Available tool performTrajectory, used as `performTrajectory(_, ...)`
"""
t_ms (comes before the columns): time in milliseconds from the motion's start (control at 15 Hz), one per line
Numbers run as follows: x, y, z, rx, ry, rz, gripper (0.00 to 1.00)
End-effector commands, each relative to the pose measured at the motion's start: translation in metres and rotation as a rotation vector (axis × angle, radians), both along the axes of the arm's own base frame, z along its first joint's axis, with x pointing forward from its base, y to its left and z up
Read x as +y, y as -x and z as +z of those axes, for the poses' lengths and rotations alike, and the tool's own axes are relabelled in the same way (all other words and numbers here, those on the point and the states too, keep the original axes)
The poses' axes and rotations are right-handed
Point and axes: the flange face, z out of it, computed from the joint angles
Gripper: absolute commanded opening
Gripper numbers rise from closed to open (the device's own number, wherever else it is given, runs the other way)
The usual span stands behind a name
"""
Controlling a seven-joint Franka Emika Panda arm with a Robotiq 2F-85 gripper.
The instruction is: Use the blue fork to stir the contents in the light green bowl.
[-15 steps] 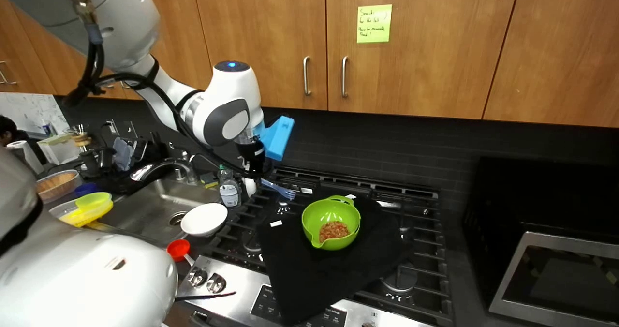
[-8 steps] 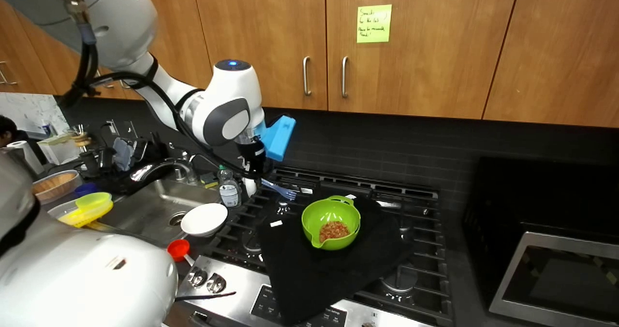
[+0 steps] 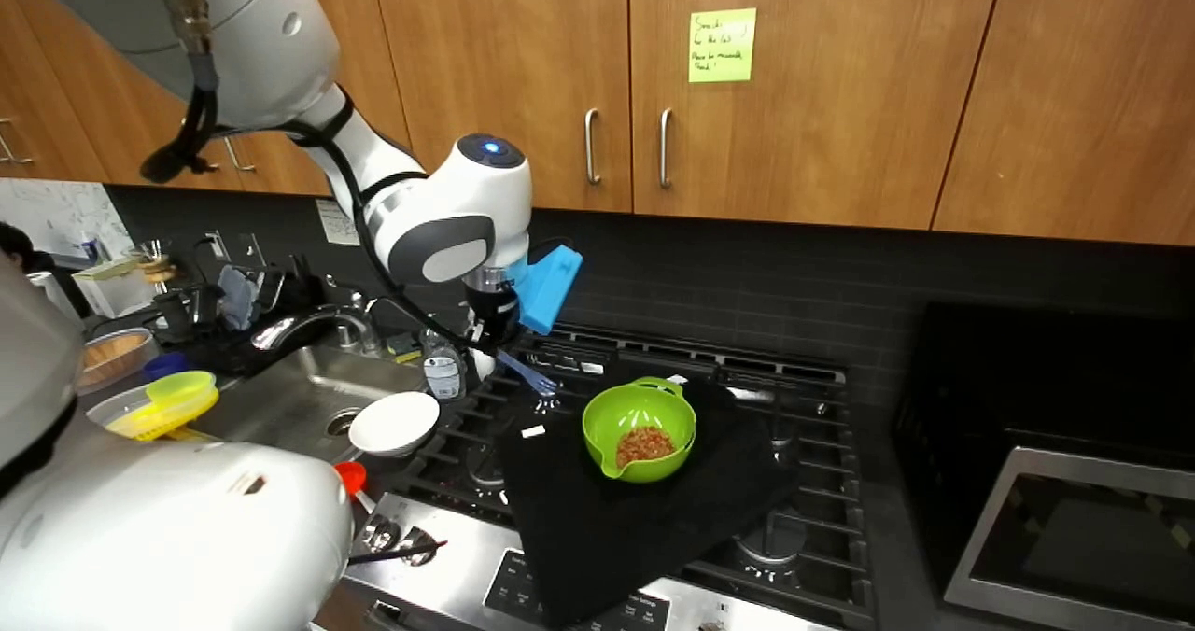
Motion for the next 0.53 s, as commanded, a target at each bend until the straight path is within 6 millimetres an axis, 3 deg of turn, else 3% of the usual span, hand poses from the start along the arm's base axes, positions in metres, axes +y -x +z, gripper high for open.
performTrajectory(0,-0.023,-0.015,-0.006,-0.002,-0.039,-0.043,0.05)
performTrajectory(200,-0.044,-0.020,-0.006,-0.012,-0.070,-0.095,0.05)
performTrajectory(467,-0.057,-0.025,-0.007,-0.036,-0.081,-0.134,0.05)
